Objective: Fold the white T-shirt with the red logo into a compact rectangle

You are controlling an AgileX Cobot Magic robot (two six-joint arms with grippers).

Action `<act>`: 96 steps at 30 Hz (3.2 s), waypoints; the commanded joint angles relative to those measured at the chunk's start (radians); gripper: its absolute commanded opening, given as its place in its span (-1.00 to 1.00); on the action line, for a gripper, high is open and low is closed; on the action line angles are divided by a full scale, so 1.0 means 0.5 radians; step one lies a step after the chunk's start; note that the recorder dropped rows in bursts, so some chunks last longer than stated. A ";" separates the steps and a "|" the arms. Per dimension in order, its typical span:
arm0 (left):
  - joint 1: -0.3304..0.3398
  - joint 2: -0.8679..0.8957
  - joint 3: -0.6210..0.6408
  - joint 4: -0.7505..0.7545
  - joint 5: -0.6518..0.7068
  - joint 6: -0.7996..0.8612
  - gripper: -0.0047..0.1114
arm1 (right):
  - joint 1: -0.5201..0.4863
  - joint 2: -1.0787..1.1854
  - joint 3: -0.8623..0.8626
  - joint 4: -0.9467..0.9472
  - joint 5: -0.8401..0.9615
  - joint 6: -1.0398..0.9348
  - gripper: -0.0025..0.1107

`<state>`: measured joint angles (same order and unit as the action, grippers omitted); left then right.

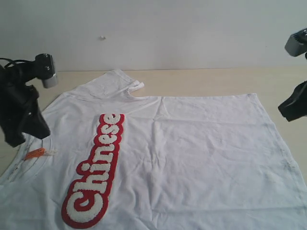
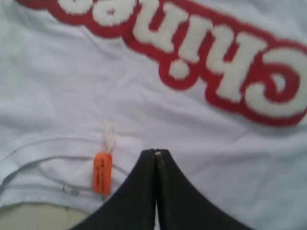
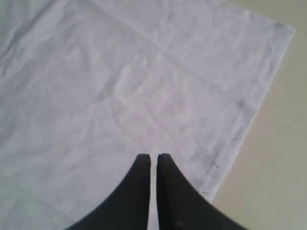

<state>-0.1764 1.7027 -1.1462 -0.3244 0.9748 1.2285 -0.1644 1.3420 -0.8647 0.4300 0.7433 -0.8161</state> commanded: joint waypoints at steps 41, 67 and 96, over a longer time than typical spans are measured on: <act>0.079 0.096 0.363 0.649 -0.945 0.583 0.69 | 0.005 0.323 -0.019 0.060 0.103 -0.824 -0.02; 0.399 0.386 -0.058 0.264 -0.104 1.226 0.69 | 0.005 0.326 -0.019 -0.374 0.012 -1.058 0.08; 0.365 0.459 0.068 0.141 -0.360 1.257 0.69 | 0.005 0.542 -0.019 -0.703 -0.106 -1.351 0.17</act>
<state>0.0093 1.9349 -1.1154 -0.2190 0.7997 1.8588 -0.1638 1.5823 -0.8647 0.0797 0.7036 -1.4813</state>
